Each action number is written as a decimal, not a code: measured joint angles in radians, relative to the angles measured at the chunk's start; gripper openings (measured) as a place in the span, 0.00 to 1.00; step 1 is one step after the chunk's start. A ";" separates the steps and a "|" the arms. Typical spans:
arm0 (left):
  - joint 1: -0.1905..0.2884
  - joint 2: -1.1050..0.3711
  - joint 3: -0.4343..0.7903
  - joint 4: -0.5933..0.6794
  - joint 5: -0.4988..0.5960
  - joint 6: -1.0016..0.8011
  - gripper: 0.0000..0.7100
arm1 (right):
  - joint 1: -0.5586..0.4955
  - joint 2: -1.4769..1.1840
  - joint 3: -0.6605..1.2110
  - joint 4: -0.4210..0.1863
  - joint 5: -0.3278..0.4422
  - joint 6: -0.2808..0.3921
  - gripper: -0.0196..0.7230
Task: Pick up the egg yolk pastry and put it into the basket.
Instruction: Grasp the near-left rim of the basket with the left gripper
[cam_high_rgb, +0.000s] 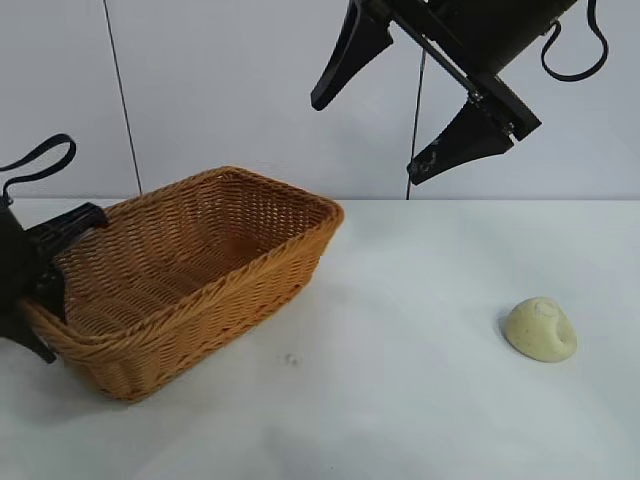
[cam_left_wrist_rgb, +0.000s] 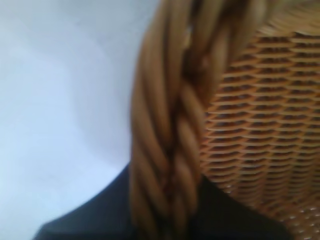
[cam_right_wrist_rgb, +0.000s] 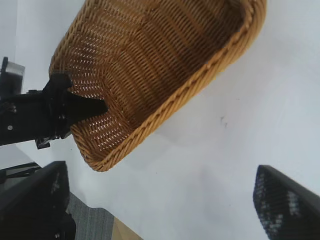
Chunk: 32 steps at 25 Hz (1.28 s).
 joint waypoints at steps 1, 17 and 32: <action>0.000 0.000 -0.017 -0.014 0.017 0.034 0.16 | 0.000 0.000 0.000 0.000 0.000 0.000 0.96; 0.007 0.017 -0.223 -0.060 0.205 0.406 0.16 | 0.000 0.000 0.000 0.000 0.000 0.000 0.96; 0.010 0.174 -0.413 -0.067 0.388 0.716 0.16 | 0.000 0.000 0.000 -0.003 0.000 0.000 0.96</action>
